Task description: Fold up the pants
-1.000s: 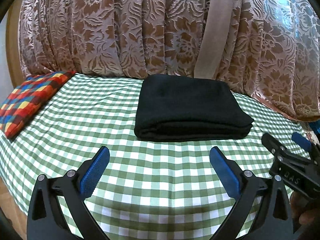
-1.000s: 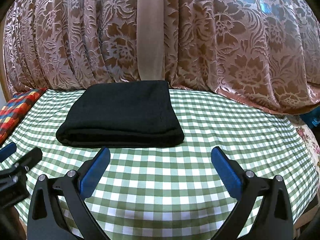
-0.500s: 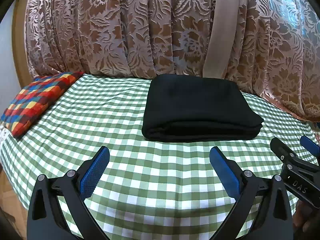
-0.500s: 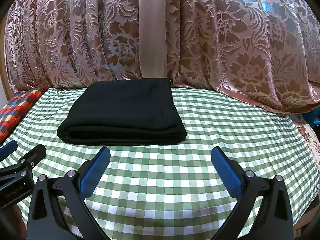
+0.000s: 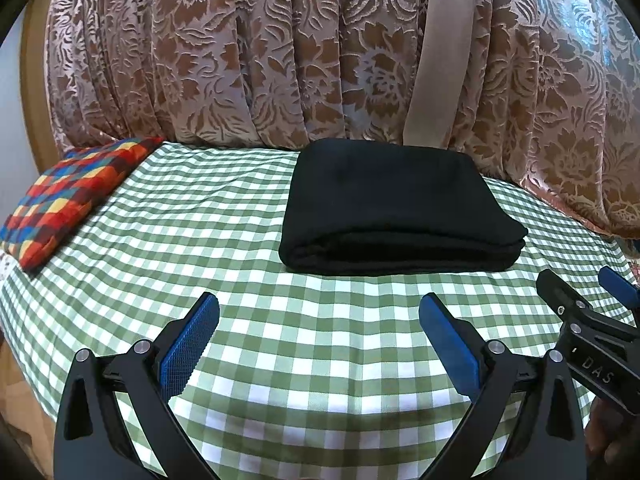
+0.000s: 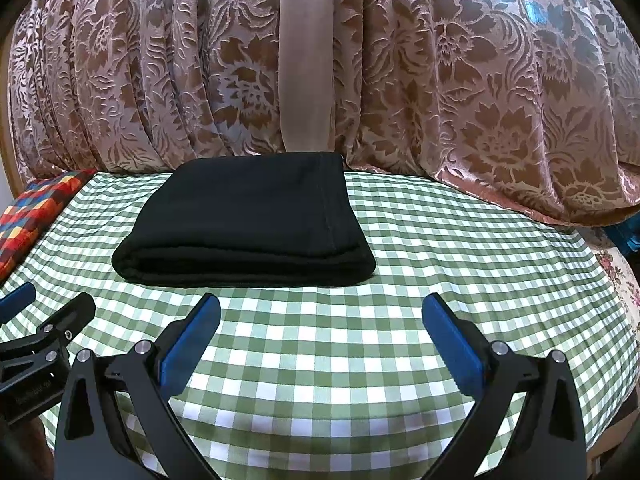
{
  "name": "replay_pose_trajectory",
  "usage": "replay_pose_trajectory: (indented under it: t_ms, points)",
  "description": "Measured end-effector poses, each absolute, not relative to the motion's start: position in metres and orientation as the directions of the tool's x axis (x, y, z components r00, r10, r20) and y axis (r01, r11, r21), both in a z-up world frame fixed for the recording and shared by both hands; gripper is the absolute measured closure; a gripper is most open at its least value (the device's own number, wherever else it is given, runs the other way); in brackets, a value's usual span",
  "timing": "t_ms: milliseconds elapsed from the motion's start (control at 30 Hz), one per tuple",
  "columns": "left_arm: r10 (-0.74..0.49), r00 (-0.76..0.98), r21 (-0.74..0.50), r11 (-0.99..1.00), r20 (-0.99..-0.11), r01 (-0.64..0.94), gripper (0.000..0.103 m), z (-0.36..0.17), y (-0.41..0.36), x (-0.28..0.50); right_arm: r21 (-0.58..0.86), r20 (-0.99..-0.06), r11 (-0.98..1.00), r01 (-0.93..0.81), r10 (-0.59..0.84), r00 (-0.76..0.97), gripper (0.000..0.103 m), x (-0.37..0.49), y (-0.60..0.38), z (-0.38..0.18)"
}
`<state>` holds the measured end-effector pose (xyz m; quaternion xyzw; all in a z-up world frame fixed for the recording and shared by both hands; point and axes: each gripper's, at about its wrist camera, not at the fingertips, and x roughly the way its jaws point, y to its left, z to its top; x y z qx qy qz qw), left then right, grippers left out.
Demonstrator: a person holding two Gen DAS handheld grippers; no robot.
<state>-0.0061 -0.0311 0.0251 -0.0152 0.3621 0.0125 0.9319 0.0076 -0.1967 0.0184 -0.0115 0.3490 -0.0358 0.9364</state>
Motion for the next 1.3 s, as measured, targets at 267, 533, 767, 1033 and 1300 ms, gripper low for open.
replay_pose_trajectory:
  t_ms: [267,533,767,1033,1300]
  points:
    - [0.01,0.751,-0.018,0.999,-0.66,-0.029,0.004,0.031,-0.03,-0.01,-0.048,-0.655,0.997,0.057,-0.075,0.752,0.002,0.005,-0.195,0.019]
    - [0.015,0.759,-0.011,0.999,-0.65,-0.03,0.004,0.035,-0.03,-0.014,-0.05,-0.656,0.998,0.041,-0.064,0.752,0.002,0.004,-0.193,0.019]
    - [0.007,0.766,-0.008,1.0,-0.642,-0.016,0.004,0.039,-0.033,-0.016,-0.052,-0.658,0.998,0.038,-0.063,0.751,0.002,0.003,-0.192,0.018]
    - [-0.005,0.758,-0.018,1.0,-0.653,-0.01,0.004,0.037,-0.032,-0.015,-0.05,-0.669,0.998,0.028,-0.055,0.741,0.002,0.006,-0.193,0.014]
    - [0.006,0.76,-0.011,1.0,-0.65,-0.017,0.004,0.035,-0.031,-0.014,-0.051,-0.682,0.998,0.032,-0.058,0.729,0.002,0.009,-0.194,0.009]
